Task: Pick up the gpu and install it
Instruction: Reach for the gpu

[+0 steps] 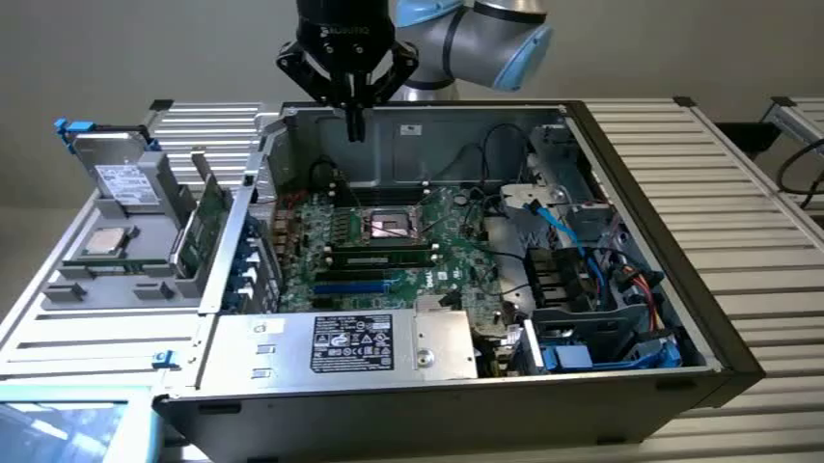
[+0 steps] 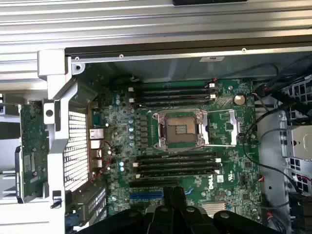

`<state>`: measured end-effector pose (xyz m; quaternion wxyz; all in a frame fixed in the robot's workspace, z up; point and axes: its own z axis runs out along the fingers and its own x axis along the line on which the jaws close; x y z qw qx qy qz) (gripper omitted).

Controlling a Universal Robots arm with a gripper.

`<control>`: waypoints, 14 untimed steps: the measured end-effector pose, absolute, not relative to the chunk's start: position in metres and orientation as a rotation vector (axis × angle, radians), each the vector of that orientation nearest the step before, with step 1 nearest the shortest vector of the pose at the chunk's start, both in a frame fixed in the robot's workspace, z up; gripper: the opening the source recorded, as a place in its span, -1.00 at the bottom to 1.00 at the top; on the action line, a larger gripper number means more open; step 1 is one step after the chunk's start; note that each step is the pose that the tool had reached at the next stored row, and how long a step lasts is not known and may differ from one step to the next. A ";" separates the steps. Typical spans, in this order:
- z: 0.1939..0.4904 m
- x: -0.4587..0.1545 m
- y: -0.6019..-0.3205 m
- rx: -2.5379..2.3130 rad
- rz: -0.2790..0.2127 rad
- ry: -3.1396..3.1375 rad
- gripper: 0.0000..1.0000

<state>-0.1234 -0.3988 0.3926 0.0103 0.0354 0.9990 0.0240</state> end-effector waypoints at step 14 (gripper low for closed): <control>0.393 -0.146 -0.397 0.110 0.076 3.118 -0.76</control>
